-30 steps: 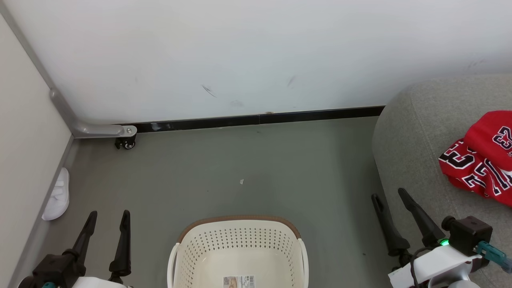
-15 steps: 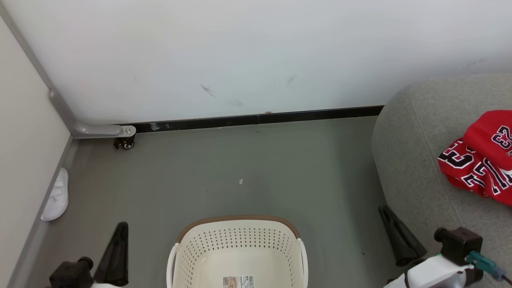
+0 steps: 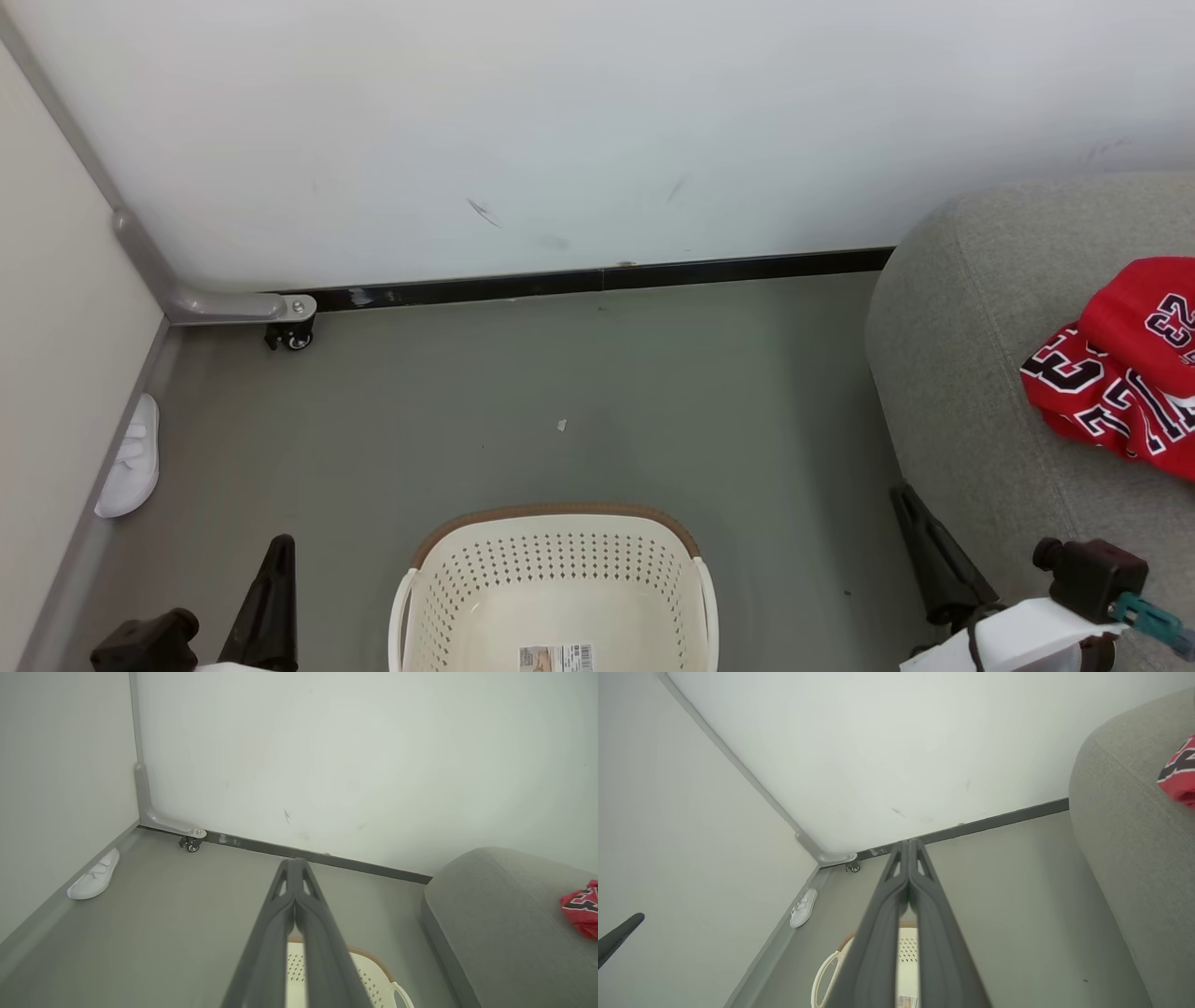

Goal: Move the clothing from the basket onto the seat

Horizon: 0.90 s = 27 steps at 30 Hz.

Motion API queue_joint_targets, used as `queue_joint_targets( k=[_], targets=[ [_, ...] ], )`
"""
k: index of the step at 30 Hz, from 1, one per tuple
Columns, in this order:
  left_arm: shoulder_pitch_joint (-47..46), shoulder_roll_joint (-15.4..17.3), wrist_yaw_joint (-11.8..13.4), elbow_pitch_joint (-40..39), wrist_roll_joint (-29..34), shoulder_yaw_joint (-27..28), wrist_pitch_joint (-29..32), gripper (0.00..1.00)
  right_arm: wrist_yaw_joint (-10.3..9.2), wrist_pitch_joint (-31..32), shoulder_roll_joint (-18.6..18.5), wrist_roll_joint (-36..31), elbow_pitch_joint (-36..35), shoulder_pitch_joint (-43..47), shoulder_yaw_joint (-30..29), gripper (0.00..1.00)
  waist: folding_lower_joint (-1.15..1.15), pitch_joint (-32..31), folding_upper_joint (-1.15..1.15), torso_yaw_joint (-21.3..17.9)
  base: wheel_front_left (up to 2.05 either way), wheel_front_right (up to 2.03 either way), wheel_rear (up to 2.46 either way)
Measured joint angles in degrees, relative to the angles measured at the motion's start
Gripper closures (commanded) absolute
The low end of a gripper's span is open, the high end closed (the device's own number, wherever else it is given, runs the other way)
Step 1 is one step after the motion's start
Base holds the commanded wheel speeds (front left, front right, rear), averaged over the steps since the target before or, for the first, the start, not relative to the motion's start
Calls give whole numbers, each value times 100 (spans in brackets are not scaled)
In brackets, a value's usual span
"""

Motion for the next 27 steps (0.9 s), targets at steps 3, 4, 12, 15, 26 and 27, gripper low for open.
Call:
queue_joint_targets(
  k=[3, 4, 12, 15, 26, 27],
  targets=[
    [-1, -36, -42, 19, -197, 31, 74, 100, -1, 54, 7, 303, 2, -1, -63, 100, 1, -10, 0, -4, 0, 0, 0],
    [-1, -37, -44, 24, -269, 48, 97, 100, -1, 56, 8, 374, 3, -1, -74, 100, 1, -14, 0, -6, 0, 0, 0],
    [-5, -69, -104, 66, -758, 144, 252, 100, -1, 216, 22, 1007, 25, -3, -194, 100, 26, -48, 0, -16, 0, 0, 0],
    [-8, -81, -151, 79, -989, 185, 322, 100, -1, 293, 21, 1250, 37, -4, -230, 100, 43, -63, 0, -19, 0, 0, 0],
    [-21, -163, -254, 159, -1731, 314, 557, 100, -1, 478, 10, 2143, 159, -8, -332, 100, 93, -137, 0, -30, 0, 0, 0],
    [-35, -194, -291, 175, -1840, 344, 592, 100, -1, 526, 5, 2294, 172, -9, -374, 100, 97, -149, 0, -32, 0, 0, 0]
  ],
)
